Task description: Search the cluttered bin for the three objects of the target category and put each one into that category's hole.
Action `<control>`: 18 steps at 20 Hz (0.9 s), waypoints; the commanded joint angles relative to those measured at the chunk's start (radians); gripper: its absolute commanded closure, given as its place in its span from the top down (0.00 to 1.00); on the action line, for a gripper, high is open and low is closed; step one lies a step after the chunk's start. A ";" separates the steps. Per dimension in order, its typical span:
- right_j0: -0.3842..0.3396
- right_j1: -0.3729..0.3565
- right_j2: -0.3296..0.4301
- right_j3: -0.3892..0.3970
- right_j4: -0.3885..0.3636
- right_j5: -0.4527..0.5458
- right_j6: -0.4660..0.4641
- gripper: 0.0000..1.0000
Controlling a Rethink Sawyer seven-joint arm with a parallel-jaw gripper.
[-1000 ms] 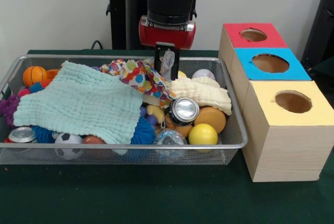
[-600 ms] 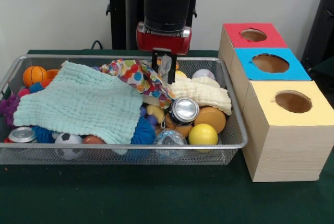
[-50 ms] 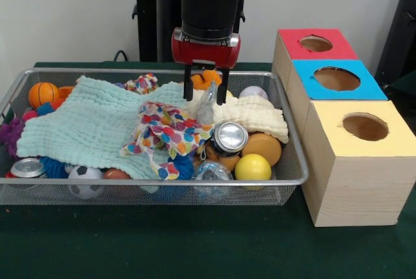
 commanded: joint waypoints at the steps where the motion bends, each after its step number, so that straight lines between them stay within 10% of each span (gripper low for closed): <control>1: 0.018 0.019 0.038 0.003 -0.039 0.022 0.051 1.00; 15: 0.073 0.100 -0.007 -0.046 -0.065 -0.069 0.083 1.00; 16: 0.074 0.102 -0.009 -0.046 -0.057 -0.054 0.081 0.00; 18: 0.073 0.103 -0.009 -0.047 -0.058 -0.062 0.082 0.00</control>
